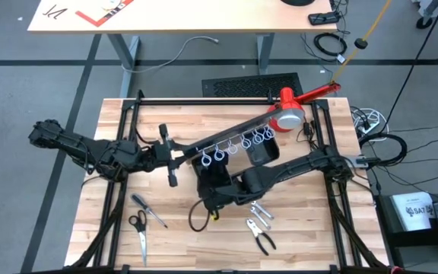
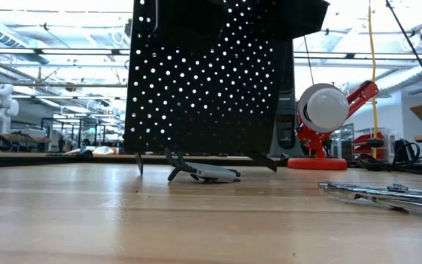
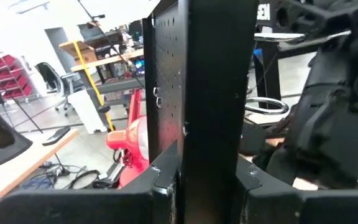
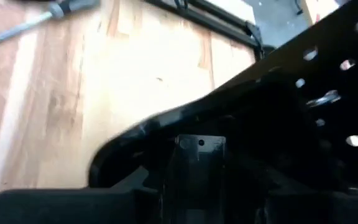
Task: Hang tools onto peg board
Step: Remove the blade dispenser from the bottom black basket on the pegboard to the table
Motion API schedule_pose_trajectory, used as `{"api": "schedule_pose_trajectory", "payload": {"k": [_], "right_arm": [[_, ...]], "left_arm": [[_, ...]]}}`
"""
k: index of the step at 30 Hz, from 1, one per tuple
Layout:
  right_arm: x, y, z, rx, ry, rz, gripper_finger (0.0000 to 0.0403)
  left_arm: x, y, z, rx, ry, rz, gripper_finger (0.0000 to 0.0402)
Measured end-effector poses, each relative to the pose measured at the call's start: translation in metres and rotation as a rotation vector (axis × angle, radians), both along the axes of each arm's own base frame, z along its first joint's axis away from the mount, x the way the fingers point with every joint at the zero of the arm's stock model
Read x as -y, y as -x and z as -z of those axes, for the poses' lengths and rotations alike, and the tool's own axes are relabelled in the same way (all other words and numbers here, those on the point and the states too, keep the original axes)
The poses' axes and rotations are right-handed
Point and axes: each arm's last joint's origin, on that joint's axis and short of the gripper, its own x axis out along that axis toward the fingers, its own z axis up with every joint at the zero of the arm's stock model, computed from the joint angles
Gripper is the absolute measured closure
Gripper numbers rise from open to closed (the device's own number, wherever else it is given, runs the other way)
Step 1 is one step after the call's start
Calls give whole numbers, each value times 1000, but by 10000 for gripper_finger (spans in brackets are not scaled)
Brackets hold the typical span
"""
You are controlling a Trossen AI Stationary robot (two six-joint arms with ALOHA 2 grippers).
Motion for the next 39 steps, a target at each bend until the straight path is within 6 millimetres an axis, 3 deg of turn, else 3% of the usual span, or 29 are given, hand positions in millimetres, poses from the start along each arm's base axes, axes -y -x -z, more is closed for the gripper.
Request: {"api": "schedule_pose_trajectory", "payload": {"k": [13, 20, 39], "right_arm": [[-17, 21, -36, 89, 199, -7, 301], [-25, 31, -58, 171, 204, -37, 299], [-27, 33, -58, 174, 111, -72, 300]], "left_arm": [[-2, 0, -2, 36, 58, -78, 331], [-3, 0, -2, 43, 64, -101, 331], [-4, 1, -3, 65, 120, -131, 331]]}}
